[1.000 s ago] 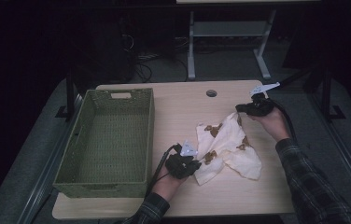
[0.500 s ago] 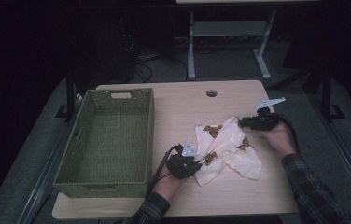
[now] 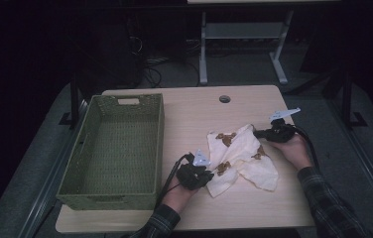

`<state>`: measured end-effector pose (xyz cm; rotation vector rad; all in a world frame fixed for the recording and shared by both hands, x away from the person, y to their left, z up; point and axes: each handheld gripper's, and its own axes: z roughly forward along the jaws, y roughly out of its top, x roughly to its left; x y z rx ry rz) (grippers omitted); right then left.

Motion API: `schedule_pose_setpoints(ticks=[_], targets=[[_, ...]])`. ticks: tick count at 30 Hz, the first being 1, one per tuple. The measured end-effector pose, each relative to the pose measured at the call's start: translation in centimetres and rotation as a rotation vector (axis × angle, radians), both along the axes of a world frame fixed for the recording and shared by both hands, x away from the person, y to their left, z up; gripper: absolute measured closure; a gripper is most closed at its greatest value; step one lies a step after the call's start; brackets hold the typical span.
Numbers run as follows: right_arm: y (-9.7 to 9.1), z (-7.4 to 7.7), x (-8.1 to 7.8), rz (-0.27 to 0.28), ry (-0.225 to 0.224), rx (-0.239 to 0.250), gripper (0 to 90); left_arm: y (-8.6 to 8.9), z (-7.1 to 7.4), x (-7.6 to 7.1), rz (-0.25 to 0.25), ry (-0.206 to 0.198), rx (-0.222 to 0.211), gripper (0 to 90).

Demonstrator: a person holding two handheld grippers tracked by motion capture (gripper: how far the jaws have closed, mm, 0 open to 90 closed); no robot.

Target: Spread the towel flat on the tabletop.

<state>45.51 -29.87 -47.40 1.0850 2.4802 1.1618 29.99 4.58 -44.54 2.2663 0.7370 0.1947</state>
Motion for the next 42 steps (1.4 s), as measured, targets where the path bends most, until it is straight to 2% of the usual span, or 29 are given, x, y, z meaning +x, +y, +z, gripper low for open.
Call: schedule_pose_setpoints(ticks=[6, 9, 13, 15, 16, 17, 18, 22, 29, 32, 36, 42], targets=[[-1.9, 1.7, 1.0, -0.068, -0.046, -0.046, 90.0, 0.1, 0.0, 0.1, 0.005, 0.002, 0.012, 84.4], [-2.9, 2.4, 1.9, -0.113, -0.055, -0.065, 90.0, 0.1, 0.0, 0.1, 0.005, 0.003, 0.017, 84.4], [-3.3, 2.8, 3.0, -0.146, -0.074, -0.087, 90.0, 0.1, 0.0, 0.1, 0.013, 0.002, 0.014, 84.4], [-3.3, 3.0, 3.3, -0.157, -0.078, -0.081, 90.0, 0.2, 0.0, 0.1, 0.016, 0.002, 0.011, 84.4], [-3.3, 3.0, 3.4, -0.157, -0.088, -0.081, 90.0, 0.3, 0.1, 0.1, 0.017, 0.003, 0.01, 84.4], [-3.2, 3.1, 3.4, -0.15, -0.092, -0.061, 89.6, 0.3, 0.1, 0.1, 0.018, 0.003, 0.009, 84.4], [-3.3, 3.2, 3.3, -0.145, -0.097, -0.057, 84.3, 0.3, 0.1, 0.1, 0.019, 0.003, 0.01, 84.4], [-3.7, 2.9, 2.7, -0.132, -0.073, -0.032, 75.9, 0.3, 0.0, 0.1, 0.015, 0.003, 0.01, 84.4], [-4.8, 1.4, 1.2, -0.135, -0.029, -0.005, 72.3, 0.0, -0.1, 0.1, 0.011, 0.005, 0.015, 84.3], [-5.1, 0.7, 0.9, -0.123, -0.011, 0.024, 69.2, 0.0, -0.2, 0.0, 0.013, 0.011, 0.015, 84.3], [-4.5, 0.2, 1.1, -0.093, -0.009, 0.023, 67.5, -0.1, -0.2, 0.0, 0.012, 0.014, 0.012, 84.3], [-2.8, -0.4, 1.9, -0.086, -0.007, -0.016, 71.5, 0.0, -0.2, 0.0, 0.011, 0.014, 0.01, 84.3]])
